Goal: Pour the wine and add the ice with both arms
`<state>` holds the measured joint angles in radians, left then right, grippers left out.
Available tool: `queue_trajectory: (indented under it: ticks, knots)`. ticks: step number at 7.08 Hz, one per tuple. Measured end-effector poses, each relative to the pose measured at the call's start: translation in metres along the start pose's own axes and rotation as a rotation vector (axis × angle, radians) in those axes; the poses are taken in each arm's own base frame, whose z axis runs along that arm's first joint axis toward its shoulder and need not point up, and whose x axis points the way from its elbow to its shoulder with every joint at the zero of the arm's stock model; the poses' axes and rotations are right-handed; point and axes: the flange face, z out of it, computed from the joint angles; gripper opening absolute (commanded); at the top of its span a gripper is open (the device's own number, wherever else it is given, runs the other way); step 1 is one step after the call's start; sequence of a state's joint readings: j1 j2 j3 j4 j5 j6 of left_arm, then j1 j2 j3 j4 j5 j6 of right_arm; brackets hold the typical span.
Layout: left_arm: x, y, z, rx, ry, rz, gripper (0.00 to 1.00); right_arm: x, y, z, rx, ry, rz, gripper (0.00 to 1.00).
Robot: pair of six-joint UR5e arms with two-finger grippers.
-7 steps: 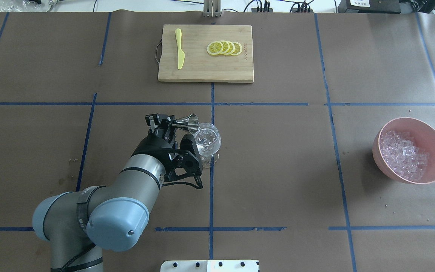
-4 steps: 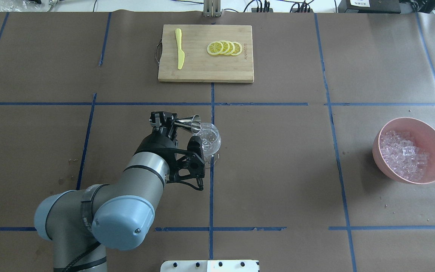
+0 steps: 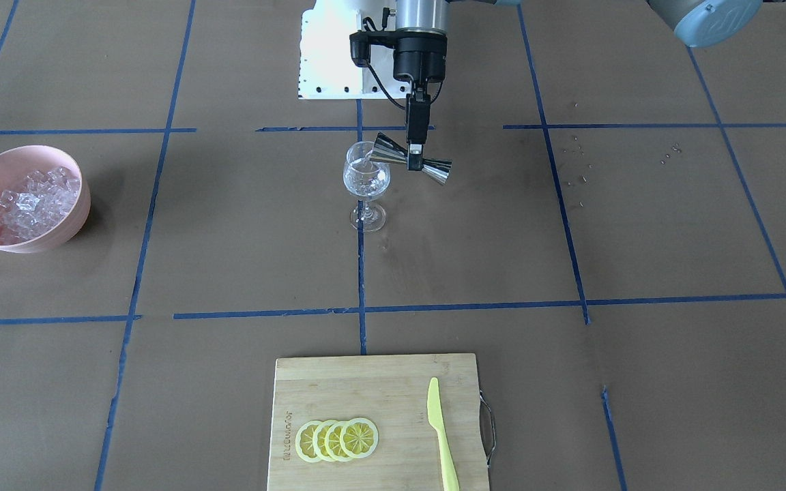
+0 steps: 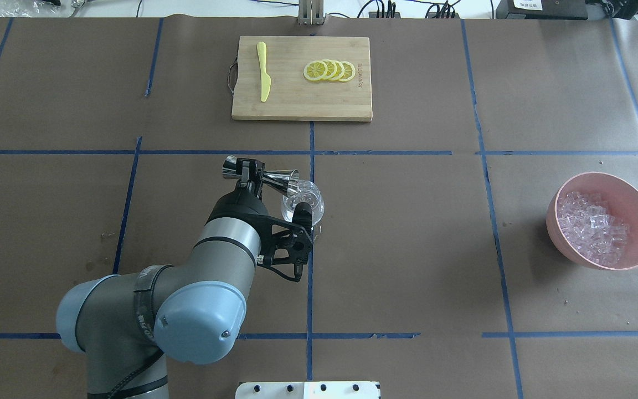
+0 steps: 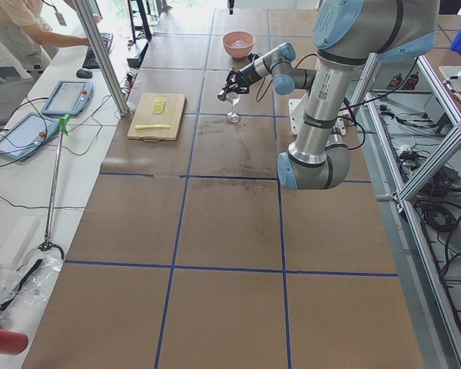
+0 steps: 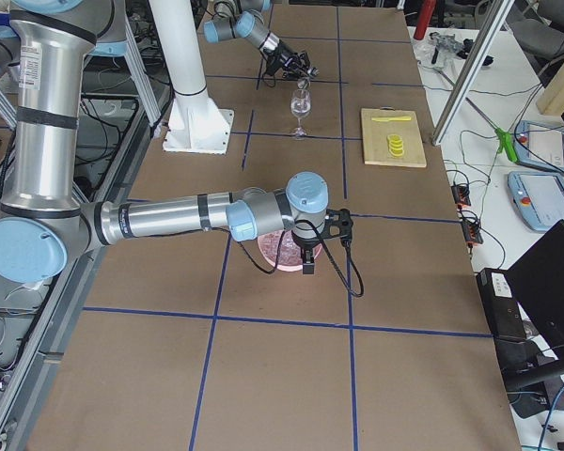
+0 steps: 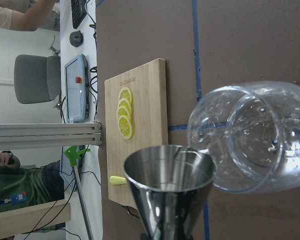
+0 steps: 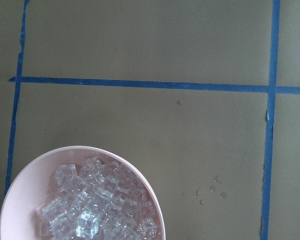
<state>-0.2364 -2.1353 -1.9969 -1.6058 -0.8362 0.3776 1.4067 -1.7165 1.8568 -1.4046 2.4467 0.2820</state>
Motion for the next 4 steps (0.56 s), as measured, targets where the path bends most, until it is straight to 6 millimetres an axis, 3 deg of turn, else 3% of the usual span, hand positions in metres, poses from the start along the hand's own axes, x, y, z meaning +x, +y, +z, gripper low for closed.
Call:
queue_trajectory:
  ticks: [4]
  knots:
    - [-0.009, -0.0031, -0.0008, -0.014, -0.013, 0.114, 0.0, 0.0027, 0.0002, 0.0022, -0.005, 0.001, 0.006, 1.0]
